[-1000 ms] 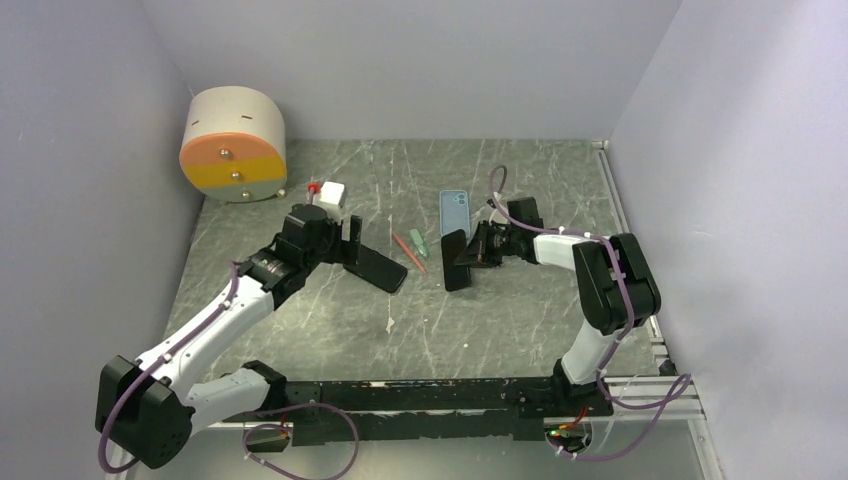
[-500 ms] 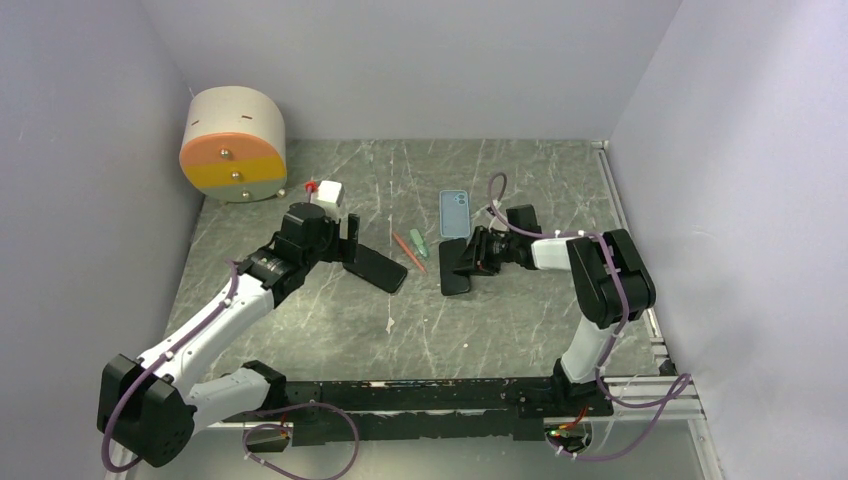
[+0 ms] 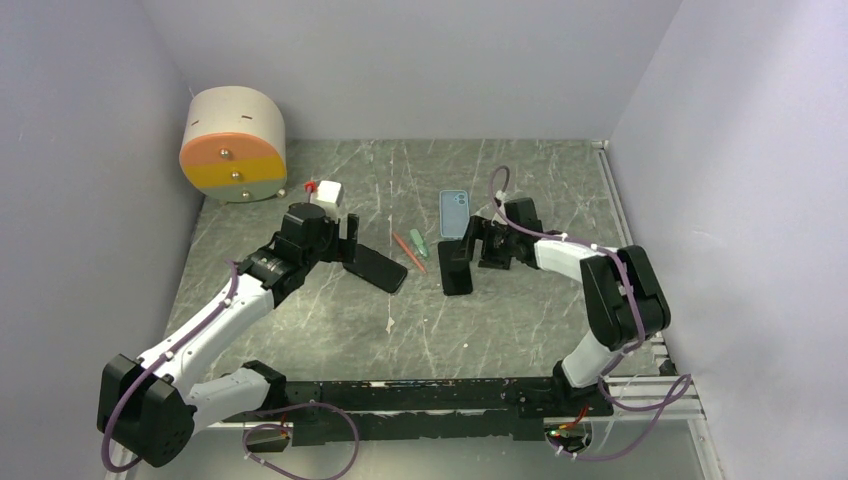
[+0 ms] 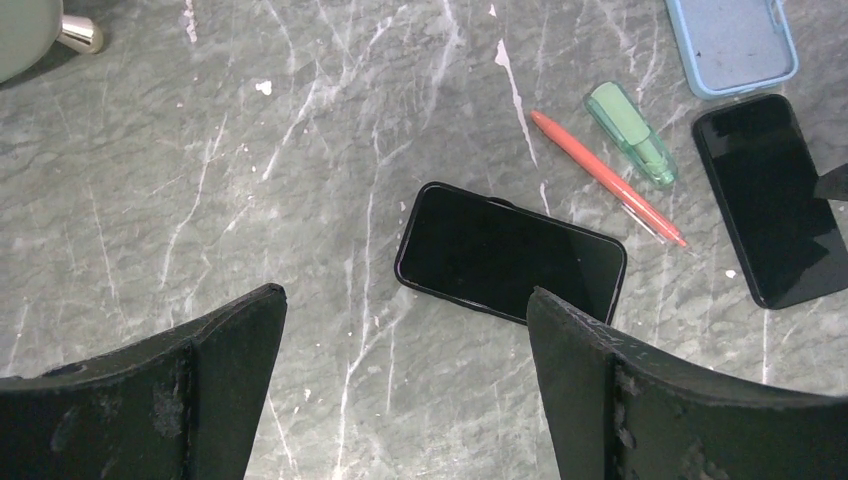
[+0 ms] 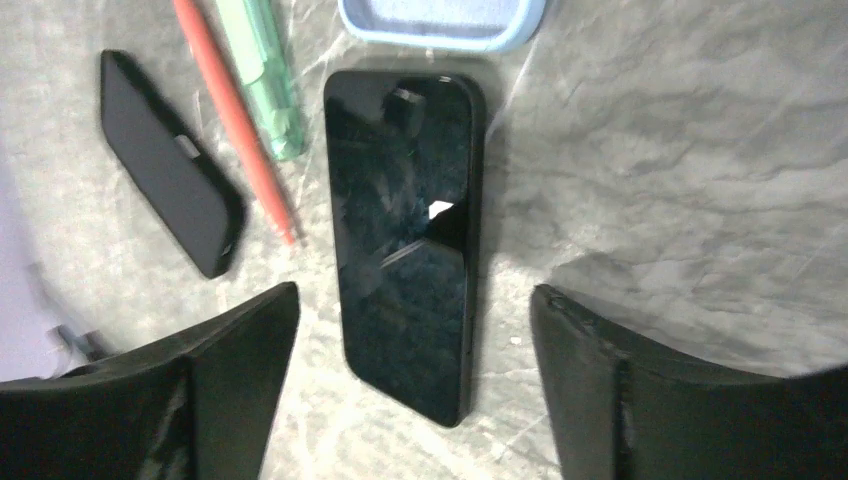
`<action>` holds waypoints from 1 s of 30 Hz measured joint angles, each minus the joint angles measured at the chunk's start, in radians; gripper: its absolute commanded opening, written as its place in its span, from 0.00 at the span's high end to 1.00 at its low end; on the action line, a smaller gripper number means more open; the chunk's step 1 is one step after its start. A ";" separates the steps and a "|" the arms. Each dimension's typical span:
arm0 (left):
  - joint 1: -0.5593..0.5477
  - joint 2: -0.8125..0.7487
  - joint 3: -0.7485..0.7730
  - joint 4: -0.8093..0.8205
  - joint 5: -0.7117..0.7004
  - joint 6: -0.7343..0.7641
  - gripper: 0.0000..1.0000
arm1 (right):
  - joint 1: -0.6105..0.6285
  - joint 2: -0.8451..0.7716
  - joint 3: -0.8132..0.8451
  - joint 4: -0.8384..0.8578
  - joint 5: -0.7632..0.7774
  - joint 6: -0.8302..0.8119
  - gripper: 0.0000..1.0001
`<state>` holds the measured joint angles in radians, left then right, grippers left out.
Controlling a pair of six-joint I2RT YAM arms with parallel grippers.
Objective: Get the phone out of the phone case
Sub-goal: Place the phone at the center of the board.
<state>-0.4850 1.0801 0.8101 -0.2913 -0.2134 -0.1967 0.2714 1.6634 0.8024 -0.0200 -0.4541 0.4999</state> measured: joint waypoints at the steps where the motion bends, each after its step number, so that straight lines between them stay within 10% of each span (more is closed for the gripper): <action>1: 0.000 0.000 0.000 -0.002 -0.004 0.000 0.06 | 0.010 -0.012 0.000 -0.012 0.025 0.004 0.01; 13: 0.000 0.000 0.000 -0.011 -0.051 -0.004 0.06 | 0.265 -0.021 0.124 -0.270 0.511 0.003 0.02; 30: 0.000 0.000 0.000 -0.014 -0.058 -0.008 0.06 | 0.386 0.143 0.309 -0.440 0.674 0.079 0.20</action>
<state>-0.4847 1.0801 0.8104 -0.3050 -0.2710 -0.2047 0.6571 1.8069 1.1114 -0.4603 0.2199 0.5789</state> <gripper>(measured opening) 0.940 0.856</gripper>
